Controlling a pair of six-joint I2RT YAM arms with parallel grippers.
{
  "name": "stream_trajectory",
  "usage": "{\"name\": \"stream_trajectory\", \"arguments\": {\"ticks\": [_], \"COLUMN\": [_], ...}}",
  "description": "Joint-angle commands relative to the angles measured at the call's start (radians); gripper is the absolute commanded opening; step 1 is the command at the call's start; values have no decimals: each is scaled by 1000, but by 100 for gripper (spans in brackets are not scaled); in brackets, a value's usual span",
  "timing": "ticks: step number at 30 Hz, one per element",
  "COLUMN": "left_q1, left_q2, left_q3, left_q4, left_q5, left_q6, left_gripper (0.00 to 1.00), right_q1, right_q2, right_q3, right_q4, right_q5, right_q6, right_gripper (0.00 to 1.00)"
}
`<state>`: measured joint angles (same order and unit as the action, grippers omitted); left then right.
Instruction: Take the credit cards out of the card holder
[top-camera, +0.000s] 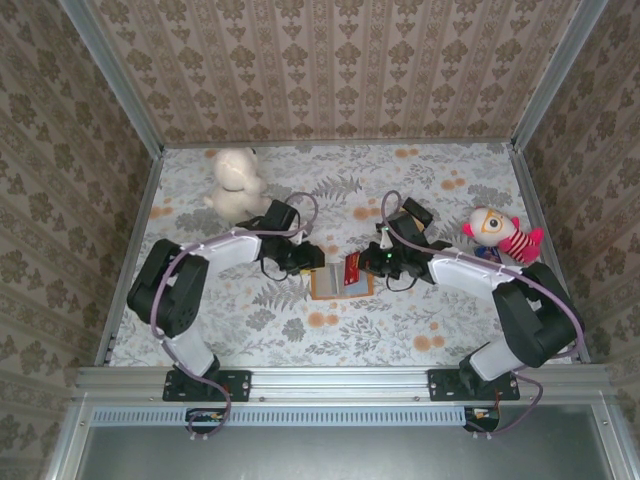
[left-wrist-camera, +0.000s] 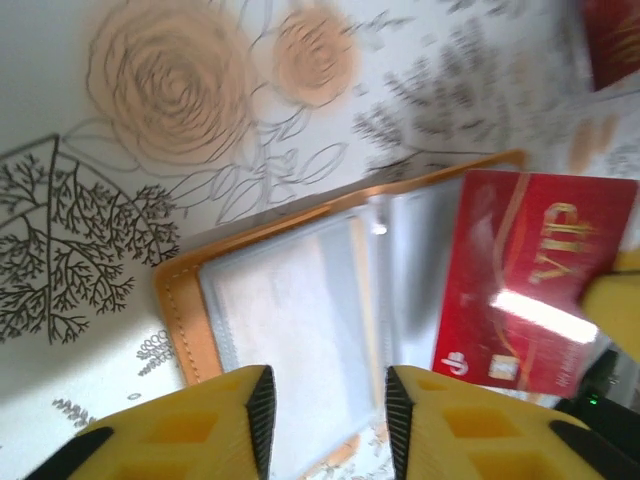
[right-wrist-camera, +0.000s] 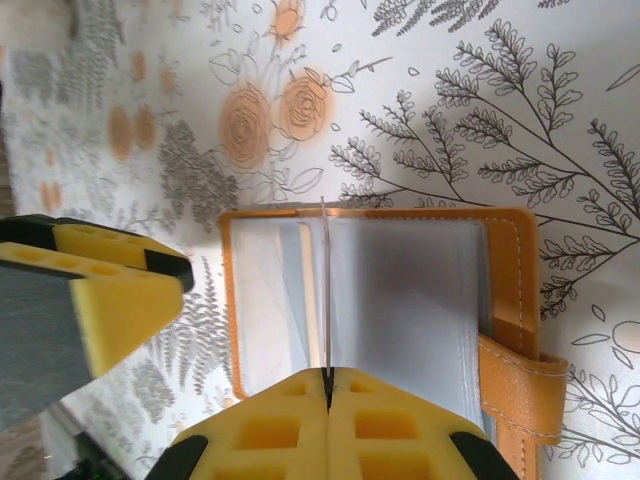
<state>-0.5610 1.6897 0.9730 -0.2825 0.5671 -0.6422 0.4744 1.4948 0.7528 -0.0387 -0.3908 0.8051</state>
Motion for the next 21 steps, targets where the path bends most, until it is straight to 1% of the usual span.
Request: {"name": "stream_trajectory", "arguments": {"ticks": [1, 3, 5, 7, 9, 12, 16, 19, 21], "left_q1": [26, 30, 30, 30, 32, 32, 44, 52, 52], "left_q2": [-81, -109, -130, -142, -145, -150, -177, -185, -185], "left_q3": [-32, -45, -52, -56, -63, -66, -65, -69, -77], "left_q4": [74, 123, 166, 216, 266, 334, 365, 407, 433], "left_q5": [116, 158, 189, 225, 260, 314, 355, 388, 401], "left_q6": [-29, -52, -79, -109, -143, -185, -200, -226, -243], "left_gripper": [44, 54, 61, 65, 67, 68, 67, 63, 55], "right_q1": [-31, -46, -58, -66, -73, -76, -77, -77, -77], "right_q2": [-41, -48, -51, -51, -51, -46, -44, -41, -39], "right_q3": [-40, -53, -61, -66, -66, -59, -55, -61, -65], "right_q4": [148, 209, 279, 351, 411, 492, 569, 610, 628], "right_q5": [-120, -166, -220, -263, -302, -350, -389, -401, -405], "right_q6": [45, 63, 91, 125, 156, 206, 251, 274, 286], "right_gripper": [0, 0, 0, 0, 0, 0, 0, 0, 0]}}
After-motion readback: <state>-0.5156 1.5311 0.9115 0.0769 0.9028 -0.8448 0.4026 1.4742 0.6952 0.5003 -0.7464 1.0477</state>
